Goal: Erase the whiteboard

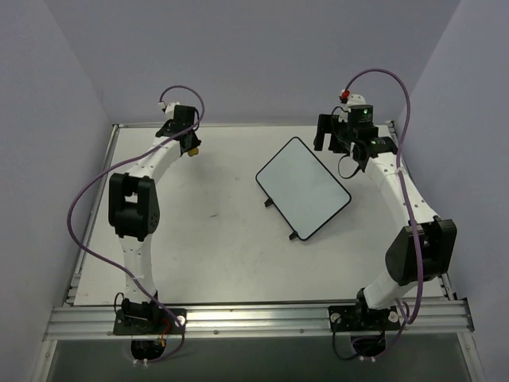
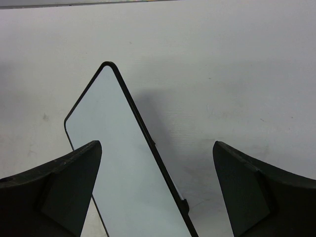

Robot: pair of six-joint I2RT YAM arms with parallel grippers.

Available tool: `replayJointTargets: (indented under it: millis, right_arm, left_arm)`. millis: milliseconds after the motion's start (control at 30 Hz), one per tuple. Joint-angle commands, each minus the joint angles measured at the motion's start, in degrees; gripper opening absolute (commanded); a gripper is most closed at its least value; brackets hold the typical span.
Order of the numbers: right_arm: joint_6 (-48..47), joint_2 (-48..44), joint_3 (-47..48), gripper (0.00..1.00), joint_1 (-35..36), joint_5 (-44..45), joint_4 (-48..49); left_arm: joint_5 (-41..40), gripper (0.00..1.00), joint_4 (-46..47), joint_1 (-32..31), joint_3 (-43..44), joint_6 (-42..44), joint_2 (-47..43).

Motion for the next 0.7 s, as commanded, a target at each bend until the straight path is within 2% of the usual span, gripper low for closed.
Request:
replayJointTargets:
  millis: [0,167,233,333,367,467,500,667]
  right_arm:
    - [0.8,-3.3,1.3,0.91,0.2,0.8,-1.2]
    - [1.1,-3.4,1.7,0.91,0.3,0.0,-1.3]
    - [1.1,-3.5,2.0,0.91,0.2,-0.4,-1.4]
    - [1.1,-3.5,2.5,0.91,0.2,-0.3,-1.7]
    - [1.1,-3.4,2.6,0.91,0.3,-0.3,-1.9]
    - [1.1,-3.4,2.6,0.91,0.2,-0.6,-1.9]
    - [1.1,-3.3,2.5,0.91,0.3,-0.9,-1.9]
    - [1.2,-3.9,2.5,0.91,0.2,-0.2,-1.9]
  left_arm:
    - [-1.4,0.22,-9.3,1.3,5.0,-1.5,3.7]
    - [-0.4,0.32,-11.7,2.8,8.7,-1.5,8.2]
    - [0.3,0.43,-11.1,3.5,8.6,-1.3,8.6]
    - [1.5,0.49,-10.4,3.8,7.9,-1.2,8.3]
    - [1.6,0.55,-10.2,3.8,7.6,-1.2,8.2]
    - [1.6,0.62,-9.6,3.8,6.9,-0.8,7.2]
    - [1.4,0.68,-9.2,3.8,6.6,-0.7,6.8]
    - [1.2,0.73,-8.5,3.9,5.4,0.2,3.0]
